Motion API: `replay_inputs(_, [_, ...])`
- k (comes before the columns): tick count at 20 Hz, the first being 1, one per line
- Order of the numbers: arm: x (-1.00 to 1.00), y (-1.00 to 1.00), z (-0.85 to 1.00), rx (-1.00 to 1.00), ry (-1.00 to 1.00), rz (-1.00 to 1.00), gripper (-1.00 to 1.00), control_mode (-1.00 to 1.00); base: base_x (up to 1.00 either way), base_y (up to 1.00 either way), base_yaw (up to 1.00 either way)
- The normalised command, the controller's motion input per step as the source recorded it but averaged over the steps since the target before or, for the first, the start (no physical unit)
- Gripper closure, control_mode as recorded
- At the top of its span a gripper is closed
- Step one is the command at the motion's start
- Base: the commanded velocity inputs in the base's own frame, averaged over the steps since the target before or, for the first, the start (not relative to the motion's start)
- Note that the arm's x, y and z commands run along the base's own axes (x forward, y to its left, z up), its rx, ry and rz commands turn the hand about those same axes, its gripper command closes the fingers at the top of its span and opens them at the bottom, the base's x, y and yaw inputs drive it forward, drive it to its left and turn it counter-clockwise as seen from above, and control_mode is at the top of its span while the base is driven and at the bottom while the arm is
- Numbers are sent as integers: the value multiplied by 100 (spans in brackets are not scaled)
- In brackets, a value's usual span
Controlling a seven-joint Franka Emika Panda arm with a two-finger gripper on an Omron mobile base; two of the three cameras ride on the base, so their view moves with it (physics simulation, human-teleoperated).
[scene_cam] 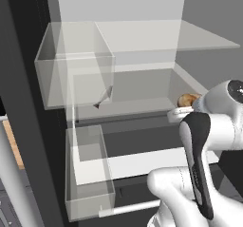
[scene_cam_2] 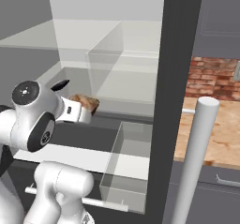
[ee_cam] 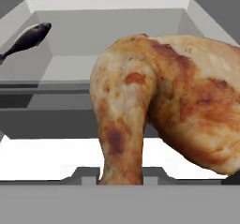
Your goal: Gather the tomato and garlic from the fridge and place them on a tray on the dining counter. Then gather the fish and chicken drumstick from the fridge and place them on the other tray.
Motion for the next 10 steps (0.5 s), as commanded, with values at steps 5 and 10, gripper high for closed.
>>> replay_inputs(5, [-64, 13, 2, 0, 1, 8, 100, -100, 0, 0, 0])
replay_inputs(10, [-50, 1, 3, 0, 0, 0, 100, -100, 0, 0, 0])
